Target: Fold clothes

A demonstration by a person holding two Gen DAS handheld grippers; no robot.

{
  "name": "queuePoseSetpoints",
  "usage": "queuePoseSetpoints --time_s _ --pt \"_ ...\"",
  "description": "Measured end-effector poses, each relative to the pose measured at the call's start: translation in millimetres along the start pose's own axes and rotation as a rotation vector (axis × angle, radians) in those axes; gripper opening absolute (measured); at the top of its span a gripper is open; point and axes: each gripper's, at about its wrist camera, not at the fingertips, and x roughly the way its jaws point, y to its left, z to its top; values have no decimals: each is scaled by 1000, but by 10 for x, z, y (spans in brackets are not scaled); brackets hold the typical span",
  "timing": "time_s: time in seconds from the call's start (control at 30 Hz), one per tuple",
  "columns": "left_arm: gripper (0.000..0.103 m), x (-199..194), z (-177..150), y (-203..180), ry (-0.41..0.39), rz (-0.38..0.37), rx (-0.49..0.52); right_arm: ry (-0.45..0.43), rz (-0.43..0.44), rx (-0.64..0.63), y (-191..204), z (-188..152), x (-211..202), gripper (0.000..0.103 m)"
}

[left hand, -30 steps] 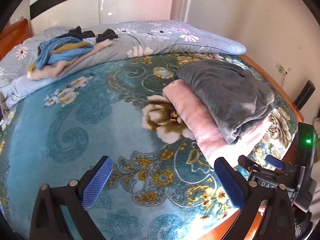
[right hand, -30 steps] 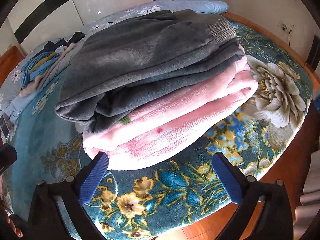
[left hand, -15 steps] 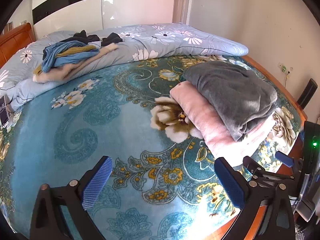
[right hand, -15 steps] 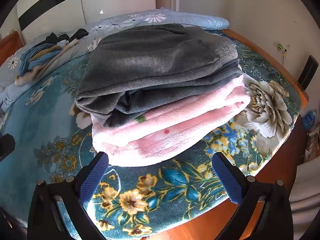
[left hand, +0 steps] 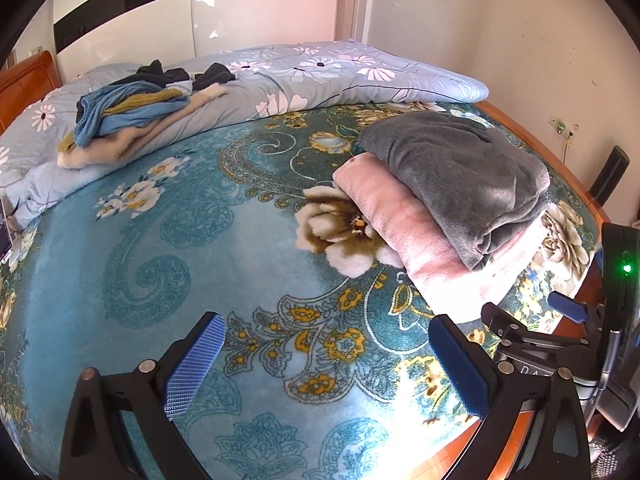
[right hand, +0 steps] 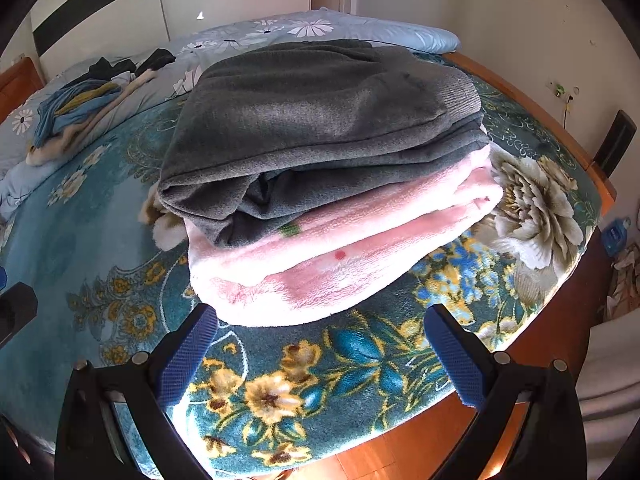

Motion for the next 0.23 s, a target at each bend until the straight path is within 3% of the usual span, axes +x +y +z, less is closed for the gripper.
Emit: queuePoseSetpoints --time_s 0.23 --pt "103 14 -13 13 12 5 -5 17 8 9 35 -49 33 103"
